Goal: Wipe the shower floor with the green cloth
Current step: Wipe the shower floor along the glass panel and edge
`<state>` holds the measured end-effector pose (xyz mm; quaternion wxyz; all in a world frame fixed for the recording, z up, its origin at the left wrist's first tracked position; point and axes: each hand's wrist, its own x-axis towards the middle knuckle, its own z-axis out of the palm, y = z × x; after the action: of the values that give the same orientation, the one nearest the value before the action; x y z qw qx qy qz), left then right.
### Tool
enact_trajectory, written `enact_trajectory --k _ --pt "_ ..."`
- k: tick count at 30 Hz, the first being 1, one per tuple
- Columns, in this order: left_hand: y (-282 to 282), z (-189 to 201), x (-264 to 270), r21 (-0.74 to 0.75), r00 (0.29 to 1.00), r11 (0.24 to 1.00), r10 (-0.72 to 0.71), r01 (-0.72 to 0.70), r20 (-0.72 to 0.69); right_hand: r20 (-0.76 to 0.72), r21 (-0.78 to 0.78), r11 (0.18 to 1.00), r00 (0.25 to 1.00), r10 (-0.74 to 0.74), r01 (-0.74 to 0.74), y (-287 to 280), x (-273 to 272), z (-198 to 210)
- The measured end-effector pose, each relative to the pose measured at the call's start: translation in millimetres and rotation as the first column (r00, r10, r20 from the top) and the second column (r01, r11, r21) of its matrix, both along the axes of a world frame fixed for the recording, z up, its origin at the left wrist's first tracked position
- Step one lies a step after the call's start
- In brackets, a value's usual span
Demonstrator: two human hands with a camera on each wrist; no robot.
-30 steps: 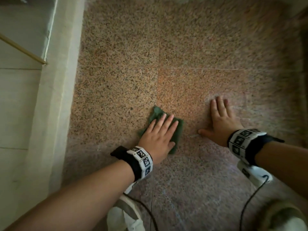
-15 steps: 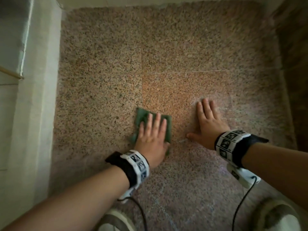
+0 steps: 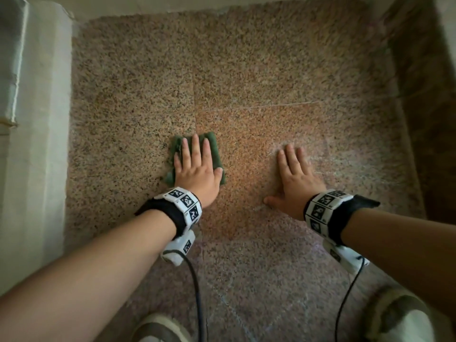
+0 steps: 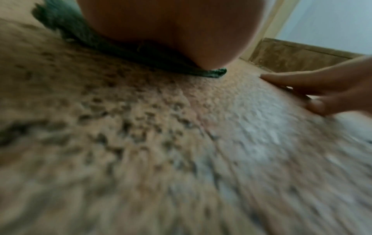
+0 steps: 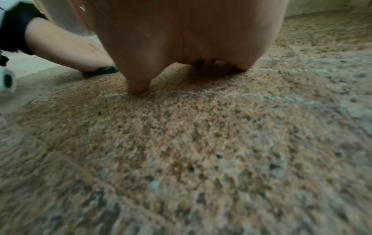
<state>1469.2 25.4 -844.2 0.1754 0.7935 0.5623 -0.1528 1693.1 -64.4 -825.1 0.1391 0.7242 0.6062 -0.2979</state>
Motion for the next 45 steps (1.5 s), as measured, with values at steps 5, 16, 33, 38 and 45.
enact_trajectory --k 5,16,33,38,45 --pt "-64 5 26 -0.077 0.97 0.969 -0.227 0.234 0.091 -0.017 0.001 1.0 1.0 0.0 0.0 0 1 -1" --pt "-47 30 14 -0.16 0.799 0.982 0.178 -0.103 0.575 -0.145 0.228 0.973 0.987 0.063 -0.028 -2 -64 32" --pt "-41 16 -29 -0.189 0.955 0.937 -0.296 0.294 0.019 0.04 0.142 0.987 0.995 -0.086 0.08 21 -30 -11" --pt "-38 15 -23 -0.198 0.945 0.928 -0.325 0.314 -0.026 0.12 0.142 0.946 0.943 -0.309 0.292 34 45 -13" --pt "-29 17 -17 -0.148 0.952 0.942 -0.306 0.3 -0.02 0.06 0.111 0.989 0.993 -0.106 0.099 12 -33 -8"
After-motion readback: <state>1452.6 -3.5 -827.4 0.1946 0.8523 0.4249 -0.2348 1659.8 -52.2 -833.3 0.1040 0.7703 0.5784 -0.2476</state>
